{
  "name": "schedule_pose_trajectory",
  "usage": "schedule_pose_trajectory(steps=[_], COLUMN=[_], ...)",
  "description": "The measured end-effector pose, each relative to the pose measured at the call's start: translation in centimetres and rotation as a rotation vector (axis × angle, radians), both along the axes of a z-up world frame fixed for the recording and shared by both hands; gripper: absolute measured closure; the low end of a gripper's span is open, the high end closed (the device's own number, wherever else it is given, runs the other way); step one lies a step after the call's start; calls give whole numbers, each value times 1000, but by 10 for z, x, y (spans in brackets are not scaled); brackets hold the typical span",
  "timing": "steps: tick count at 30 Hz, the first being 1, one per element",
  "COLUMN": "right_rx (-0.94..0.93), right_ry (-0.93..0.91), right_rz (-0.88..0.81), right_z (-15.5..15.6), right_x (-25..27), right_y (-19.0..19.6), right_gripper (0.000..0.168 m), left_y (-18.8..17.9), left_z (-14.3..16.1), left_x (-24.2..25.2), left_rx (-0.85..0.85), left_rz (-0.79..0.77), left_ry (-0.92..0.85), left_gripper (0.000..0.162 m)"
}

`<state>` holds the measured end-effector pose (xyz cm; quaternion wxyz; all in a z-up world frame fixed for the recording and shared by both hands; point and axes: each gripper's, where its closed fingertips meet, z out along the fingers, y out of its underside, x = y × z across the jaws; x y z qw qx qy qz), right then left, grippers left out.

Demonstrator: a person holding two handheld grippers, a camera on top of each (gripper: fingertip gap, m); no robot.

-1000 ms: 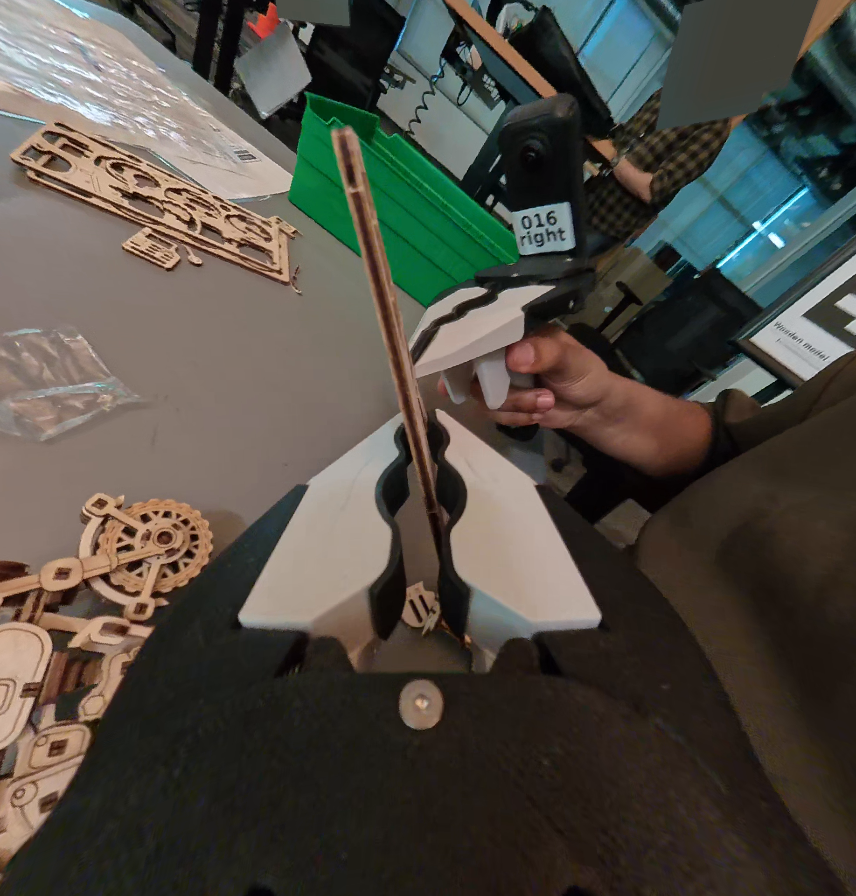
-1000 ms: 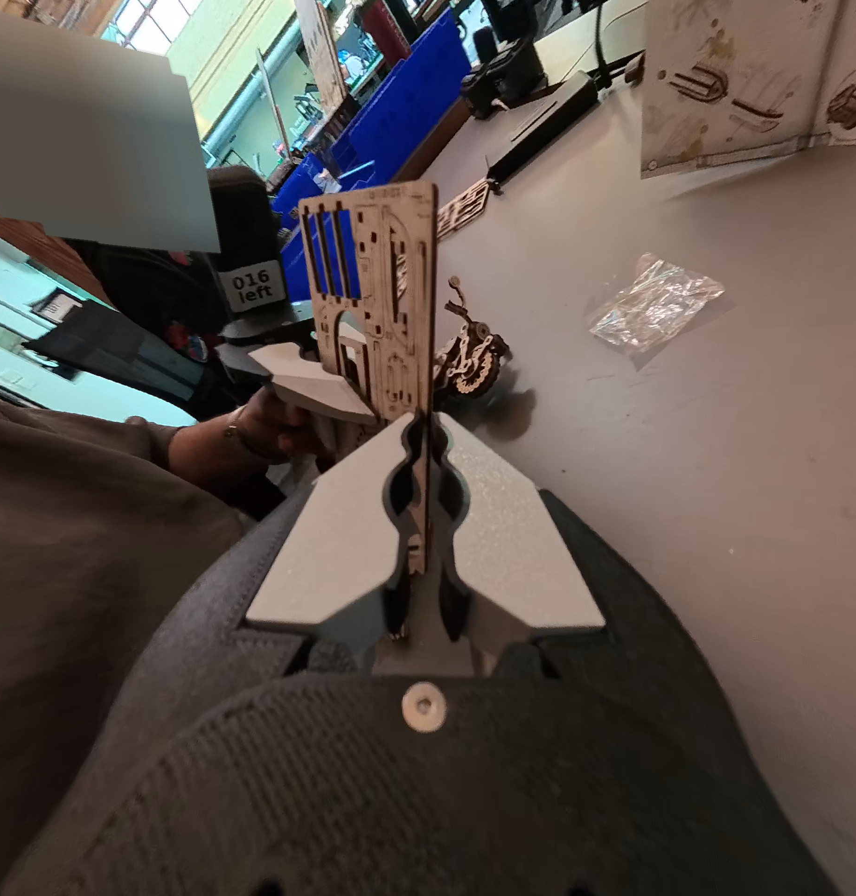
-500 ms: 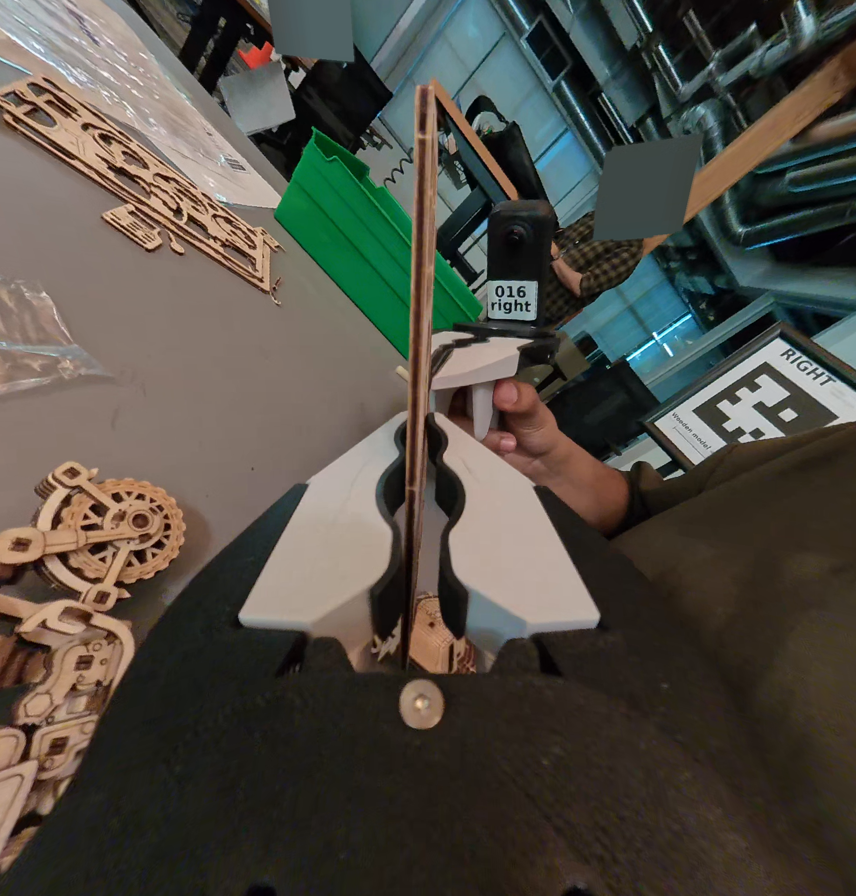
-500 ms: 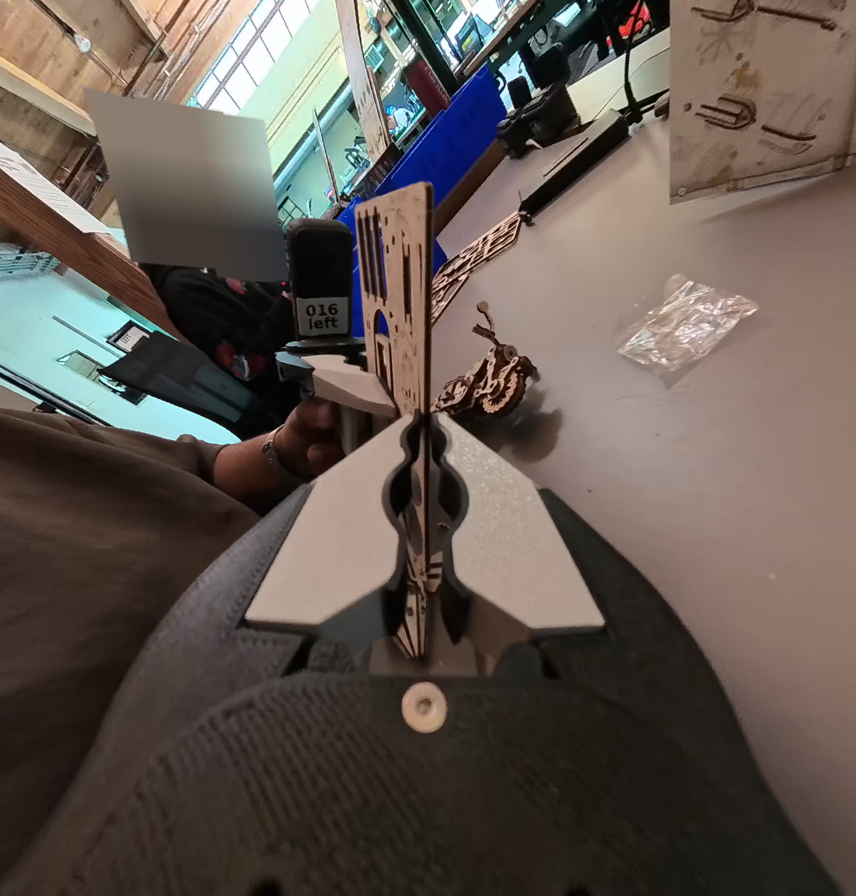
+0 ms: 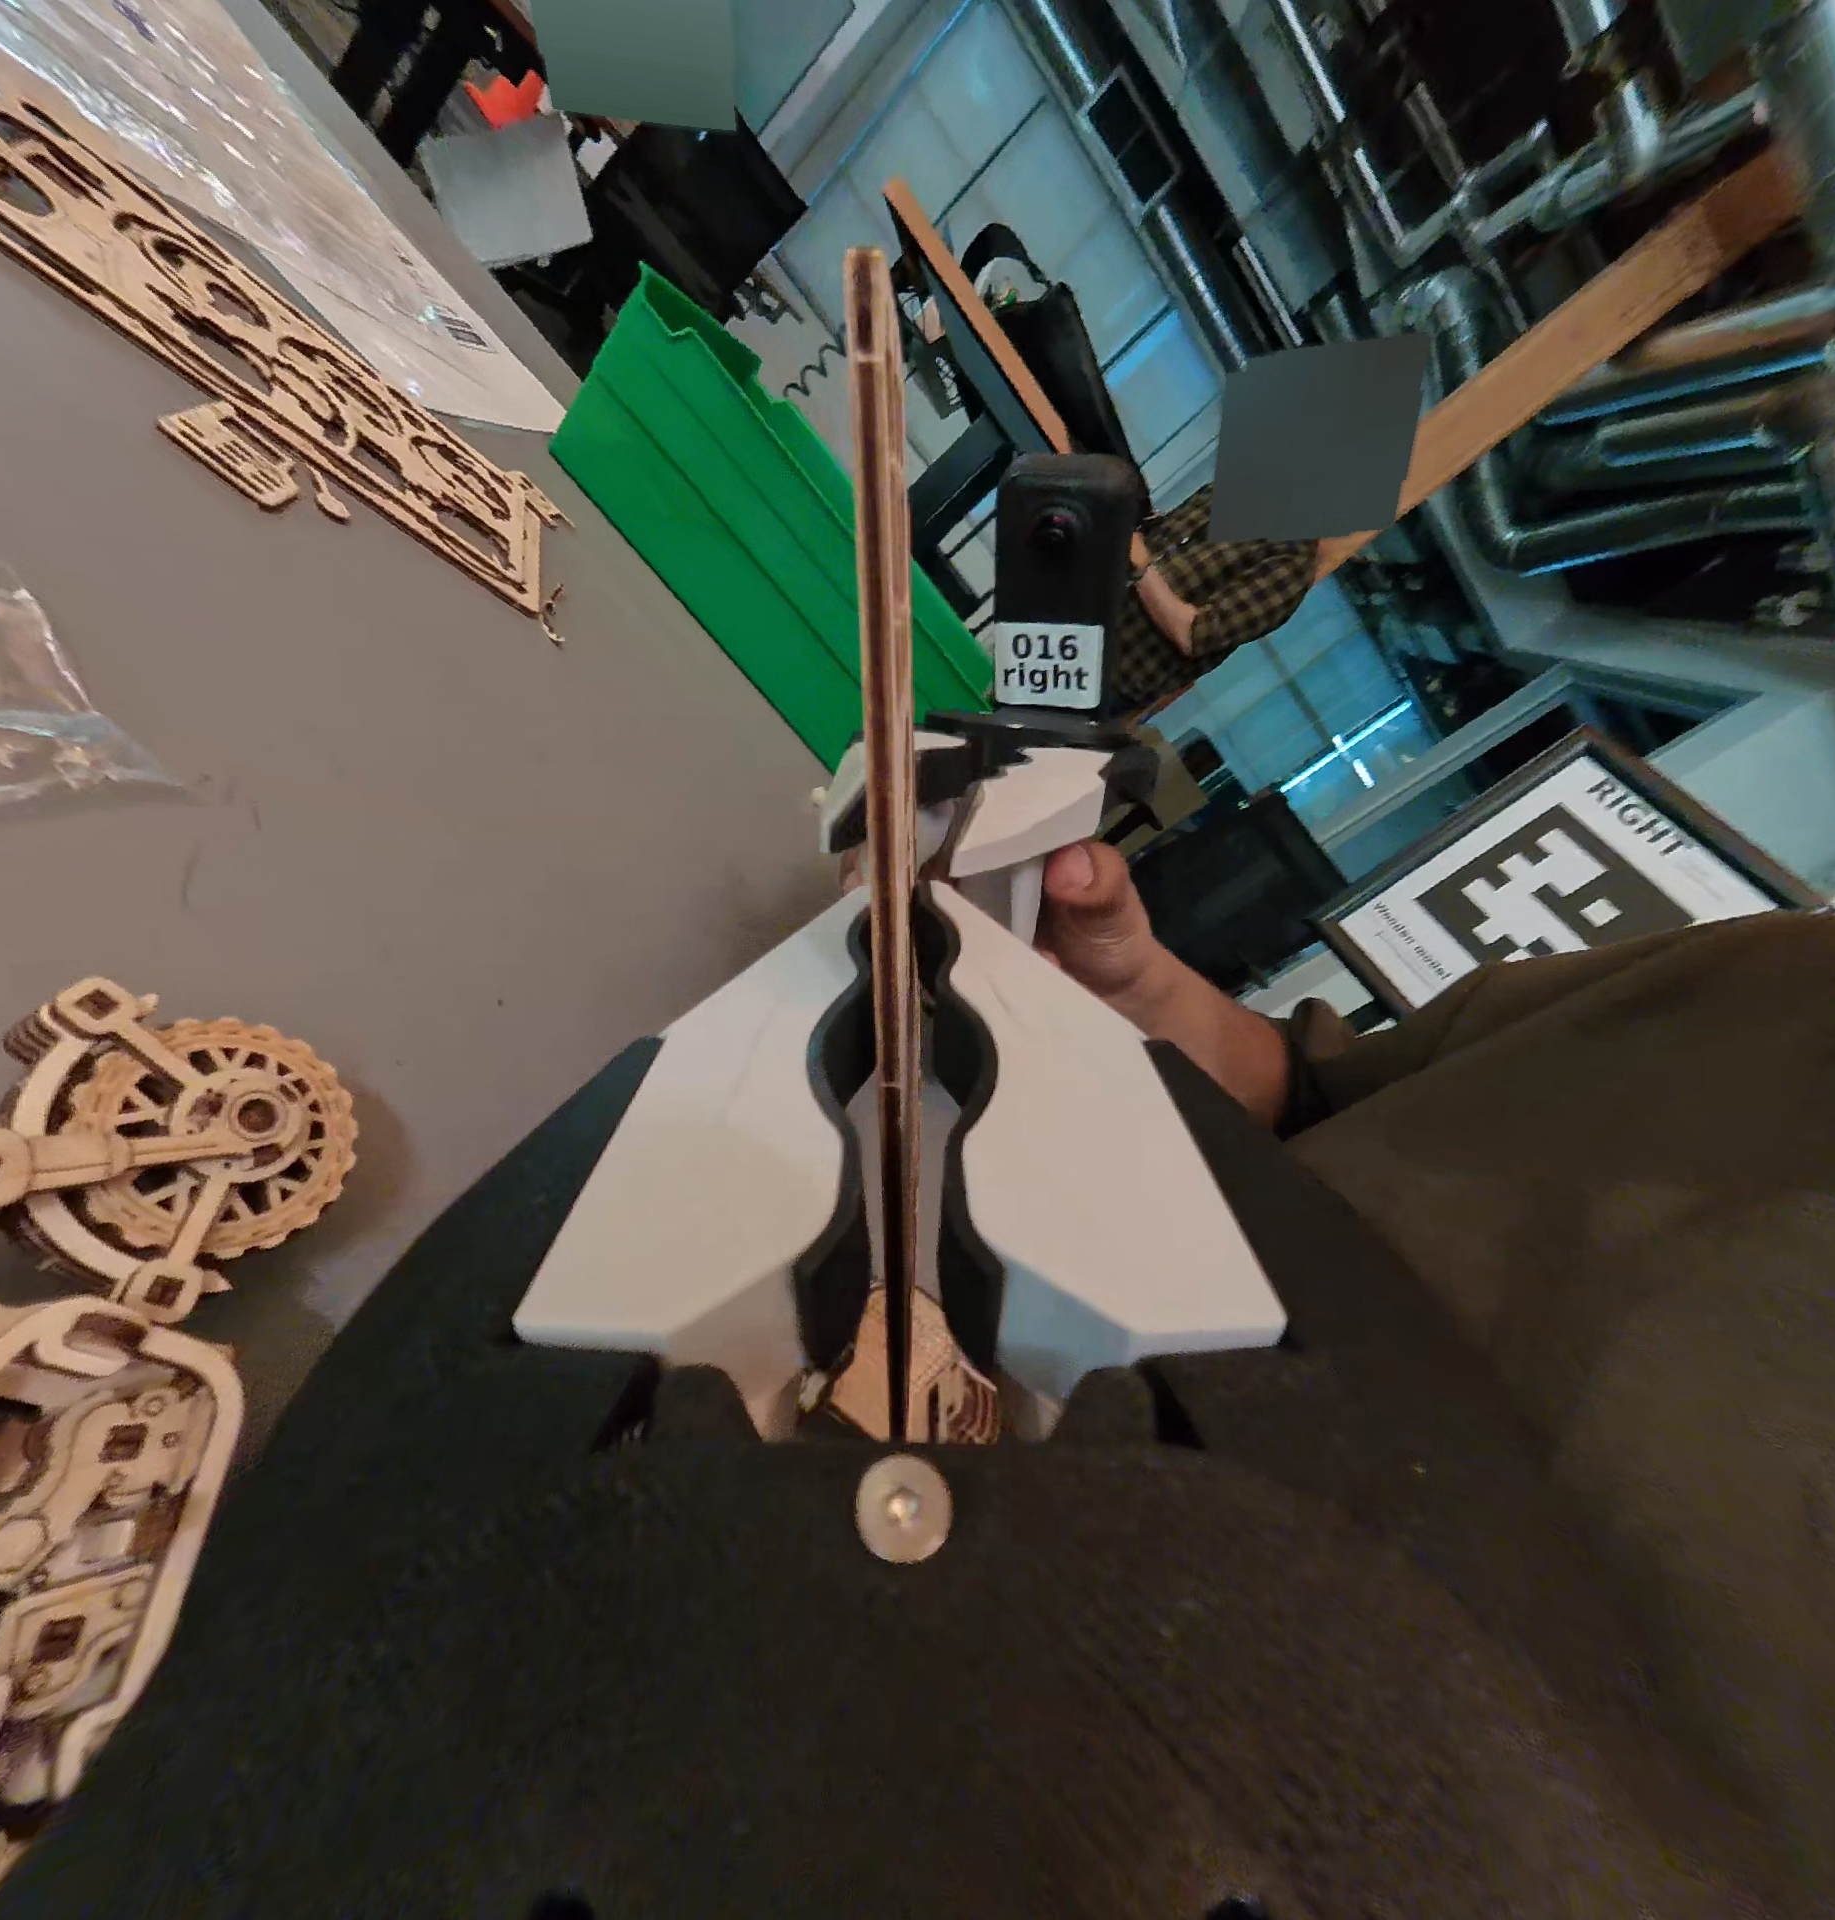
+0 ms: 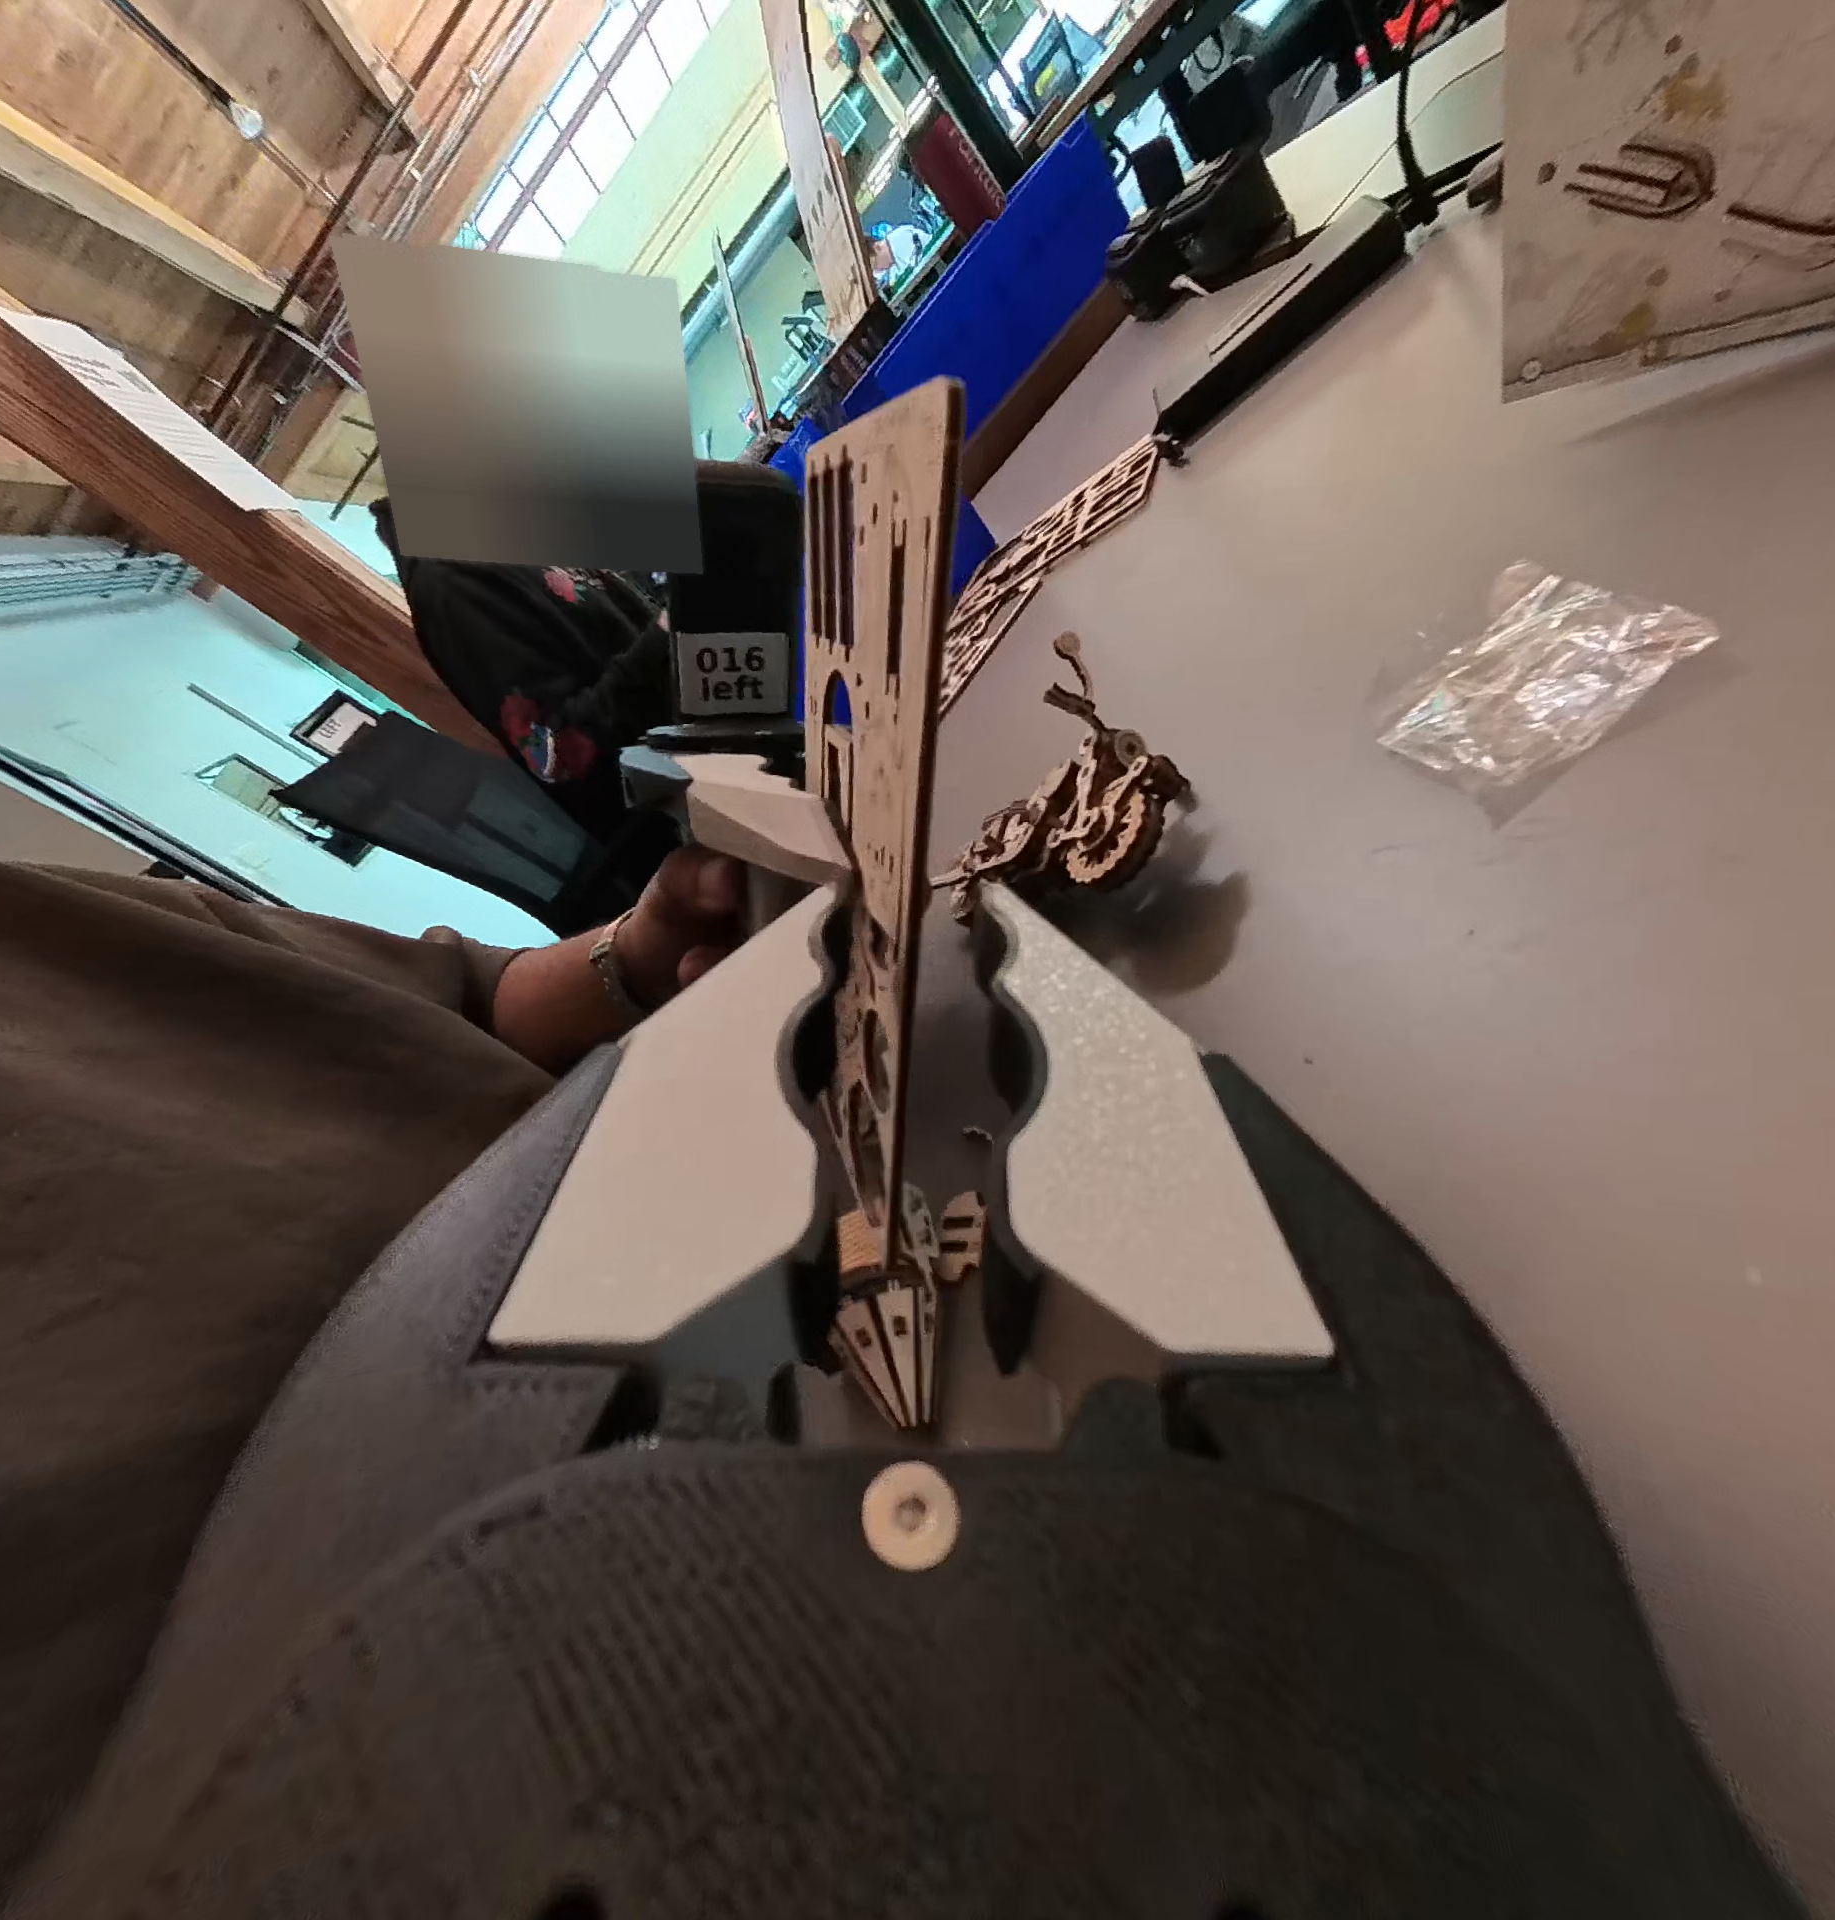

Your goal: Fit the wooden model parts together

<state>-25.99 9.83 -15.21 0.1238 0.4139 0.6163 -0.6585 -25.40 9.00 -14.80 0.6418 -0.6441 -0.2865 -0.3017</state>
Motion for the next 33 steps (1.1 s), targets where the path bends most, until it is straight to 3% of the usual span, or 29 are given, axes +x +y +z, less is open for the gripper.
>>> schedule_pose_trajectory(steps=[19, 33], right_rx=[-7, -17], right_ry=[4, -41], right_rz=[-52, 49], right_z=[2, -5], right_x=[-5, 6], right_y=[8, -10], right_gripper=[151, 153], left_y=[-5, -2], left_z=[6, 4], left_x=[-8, -6], left_rx=[85, 78], left_rz=[11, 5], left_ry=[-117, -127], left_gripper=[161, 161])
